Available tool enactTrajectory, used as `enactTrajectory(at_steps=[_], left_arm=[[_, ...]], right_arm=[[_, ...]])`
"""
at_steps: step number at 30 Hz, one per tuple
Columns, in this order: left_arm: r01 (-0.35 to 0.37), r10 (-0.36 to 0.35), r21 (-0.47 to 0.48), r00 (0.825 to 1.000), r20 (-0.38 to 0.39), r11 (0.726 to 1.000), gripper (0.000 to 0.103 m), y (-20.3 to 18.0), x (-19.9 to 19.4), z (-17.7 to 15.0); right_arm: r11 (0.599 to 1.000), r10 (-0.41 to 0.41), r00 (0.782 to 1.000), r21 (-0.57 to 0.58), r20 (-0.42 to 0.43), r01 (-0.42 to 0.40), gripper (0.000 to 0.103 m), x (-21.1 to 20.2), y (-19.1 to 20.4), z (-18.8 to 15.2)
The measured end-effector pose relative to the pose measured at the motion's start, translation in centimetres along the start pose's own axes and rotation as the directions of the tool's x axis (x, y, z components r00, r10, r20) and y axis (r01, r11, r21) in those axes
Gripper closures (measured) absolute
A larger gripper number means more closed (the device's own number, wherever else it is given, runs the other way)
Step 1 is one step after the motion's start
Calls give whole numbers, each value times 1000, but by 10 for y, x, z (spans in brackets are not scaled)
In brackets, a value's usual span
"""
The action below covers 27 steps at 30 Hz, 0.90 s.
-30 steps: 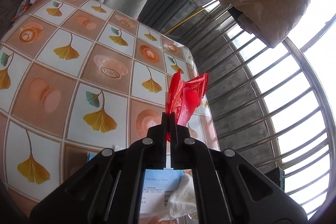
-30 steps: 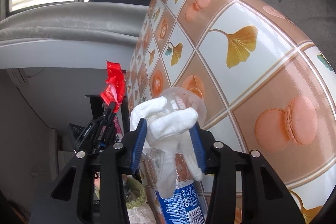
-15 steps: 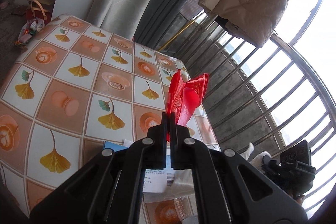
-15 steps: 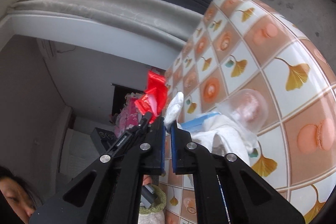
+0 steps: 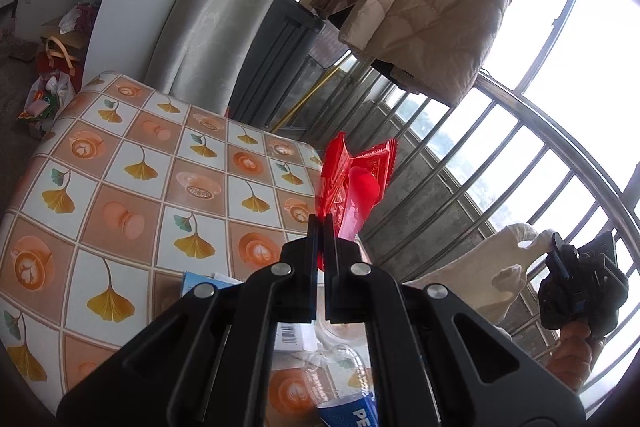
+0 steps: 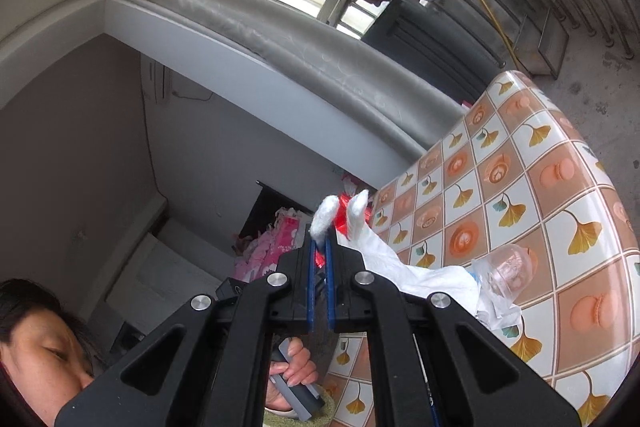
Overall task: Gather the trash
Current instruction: 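Carry red wrapper and white glove over blue wastebasket and open both grippers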
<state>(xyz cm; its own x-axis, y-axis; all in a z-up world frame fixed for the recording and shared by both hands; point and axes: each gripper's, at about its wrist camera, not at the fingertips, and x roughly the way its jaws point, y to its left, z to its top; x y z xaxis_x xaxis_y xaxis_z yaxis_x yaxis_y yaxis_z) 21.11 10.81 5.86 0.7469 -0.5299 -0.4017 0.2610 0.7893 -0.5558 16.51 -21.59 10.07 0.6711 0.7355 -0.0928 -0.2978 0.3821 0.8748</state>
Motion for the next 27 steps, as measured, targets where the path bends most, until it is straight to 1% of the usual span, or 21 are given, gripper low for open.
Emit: enactTrajectory(at_steps=[5,9,13,16,18,20,23,25,27], left_arm=[[58,-56,42,998,-36,997,103,-32,-5,-13],[98,-89,87,991,-99,991,103,-63,1,-29],[136,-113,137,980,-162,981,103,-96,12,-48],[179,-138,177,965,-223,968,103,-125,25,-66],[209,-148,208,949,-278,955,103,-147,36,-81],[238,-150,239,930,-336,941,103,-168,51,-97],[268,-143,276,905,-402,923,103,-197,74,-118],[287,-133,298,885,-446,911,103,-218,93,-129],[311,-122,316,859,-498,896,103,-243,113,-141]], right_arm=[[1000,-18,997,-3,79,18,98,-41,4,-2],[999,-53,989,12,136,52,98,-76,-2,-7],[995,-100,976,45,192,93,98,-110,-14,-14],[989,-146,961,70,234,133,98,-141,-23,-22],[982,-185,946,94,266,165,98,-163,-30,-28],[974,-221,928,122,299,192,98,-181,-37,-32],[958,-274,896,184,349,221,98,-216,-52,-42],[943,-316,868,231,382,241,98,-241,-63,-49],[922,-370,831,276,415,273,98,-263,-75,-55]])
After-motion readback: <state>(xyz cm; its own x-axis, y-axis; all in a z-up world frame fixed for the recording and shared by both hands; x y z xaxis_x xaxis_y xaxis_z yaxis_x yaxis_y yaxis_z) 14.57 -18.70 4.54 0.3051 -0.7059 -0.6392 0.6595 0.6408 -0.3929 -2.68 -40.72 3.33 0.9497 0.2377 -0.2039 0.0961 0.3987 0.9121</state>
